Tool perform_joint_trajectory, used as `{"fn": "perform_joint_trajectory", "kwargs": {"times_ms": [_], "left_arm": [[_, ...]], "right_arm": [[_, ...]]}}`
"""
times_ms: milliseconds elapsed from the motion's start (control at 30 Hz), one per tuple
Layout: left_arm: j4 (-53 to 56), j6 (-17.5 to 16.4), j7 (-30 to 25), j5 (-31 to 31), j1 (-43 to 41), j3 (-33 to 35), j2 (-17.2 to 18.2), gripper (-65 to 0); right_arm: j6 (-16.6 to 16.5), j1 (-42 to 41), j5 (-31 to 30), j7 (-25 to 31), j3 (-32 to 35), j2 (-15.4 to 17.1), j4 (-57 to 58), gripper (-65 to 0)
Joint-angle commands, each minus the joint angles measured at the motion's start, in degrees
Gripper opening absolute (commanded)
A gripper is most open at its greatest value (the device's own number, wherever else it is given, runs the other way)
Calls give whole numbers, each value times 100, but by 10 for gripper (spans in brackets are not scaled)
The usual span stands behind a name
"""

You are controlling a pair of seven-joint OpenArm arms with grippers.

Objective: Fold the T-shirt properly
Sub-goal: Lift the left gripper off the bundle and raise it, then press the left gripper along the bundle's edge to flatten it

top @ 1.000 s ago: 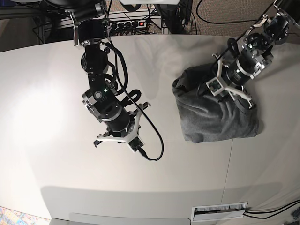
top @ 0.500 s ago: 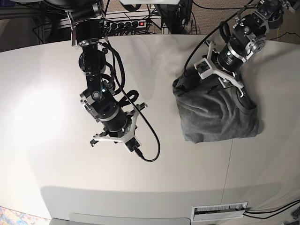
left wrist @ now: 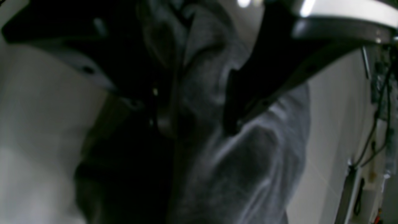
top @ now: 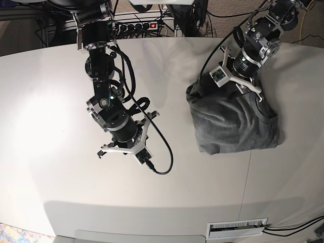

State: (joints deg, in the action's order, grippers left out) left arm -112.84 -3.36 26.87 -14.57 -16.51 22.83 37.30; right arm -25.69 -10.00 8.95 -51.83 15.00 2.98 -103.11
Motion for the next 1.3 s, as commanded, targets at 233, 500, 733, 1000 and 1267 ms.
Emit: {"fn": "perform_joint_trajectory", "kwargs": {"times_ms": [233, 500, 733, 1000, 1267], "left_arm": [[-55, 245, -96, -105, -66, -33, 46, -392], [-57, 247, -120, -184, -282, -33, -15, -392], [-44, 249, -341, -662, -251, -33, -317, -392], [369, 527, -396, -1054, 4, -33, -332, -420], [323, 540, 11, -1318, 13, -33, -330, -649]], "right_arm": [[28, -144, -33, 122, -13, -13, -103, -650], [28, -144, -33, 125, -13, -13, -103, -650], [35, -144, -35, 122, -11, -13, -103, -650], [35, -144, -35, 125, -13, -13, -103, -650], [33, -146, -31, 127, -13, -11, -103, -650]]}}
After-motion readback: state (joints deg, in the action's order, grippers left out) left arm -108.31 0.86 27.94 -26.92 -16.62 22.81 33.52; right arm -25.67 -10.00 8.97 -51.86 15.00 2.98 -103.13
